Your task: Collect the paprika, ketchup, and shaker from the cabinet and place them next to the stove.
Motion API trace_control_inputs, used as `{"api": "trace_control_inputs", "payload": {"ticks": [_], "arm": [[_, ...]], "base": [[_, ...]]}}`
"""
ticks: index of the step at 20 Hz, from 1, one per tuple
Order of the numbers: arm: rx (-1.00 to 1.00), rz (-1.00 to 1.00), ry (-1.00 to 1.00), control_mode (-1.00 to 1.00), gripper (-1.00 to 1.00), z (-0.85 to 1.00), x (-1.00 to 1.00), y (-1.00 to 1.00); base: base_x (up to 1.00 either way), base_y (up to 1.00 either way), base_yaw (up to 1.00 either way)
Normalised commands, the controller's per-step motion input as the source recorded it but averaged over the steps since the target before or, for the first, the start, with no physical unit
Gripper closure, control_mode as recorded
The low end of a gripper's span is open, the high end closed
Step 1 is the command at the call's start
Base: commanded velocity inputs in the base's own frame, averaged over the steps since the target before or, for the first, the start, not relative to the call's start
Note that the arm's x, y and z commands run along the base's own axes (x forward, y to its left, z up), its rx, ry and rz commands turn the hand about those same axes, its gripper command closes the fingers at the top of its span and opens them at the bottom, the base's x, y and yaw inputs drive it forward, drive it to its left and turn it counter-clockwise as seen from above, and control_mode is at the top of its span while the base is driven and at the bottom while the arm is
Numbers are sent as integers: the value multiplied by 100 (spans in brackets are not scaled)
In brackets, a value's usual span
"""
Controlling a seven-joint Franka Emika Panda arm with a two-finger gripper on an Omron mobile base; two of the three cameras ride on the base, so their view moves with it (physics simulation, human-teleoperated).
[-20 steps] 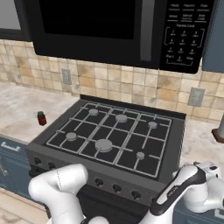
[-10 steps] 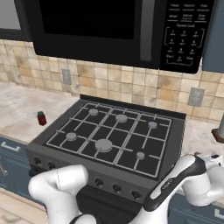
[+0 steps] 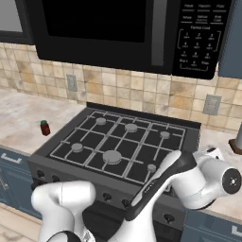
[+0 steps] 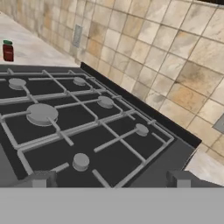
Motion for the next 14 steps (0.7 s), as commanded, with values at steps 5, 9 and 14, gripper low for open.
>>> {"api": "trace_control_inputs", "payload": {"ticks": [5, 9, 14], "arm": [[-18, 0, 1, -100, -100, 39, -18, 100], [-20, 0, 1, -100, -100, 22, -20, 100], [-19, 0, 0, -100, -100, 2, -22, 100]], "base": [[0, 0, 0], [0, 0, 0], [0, 0, 0]]}}
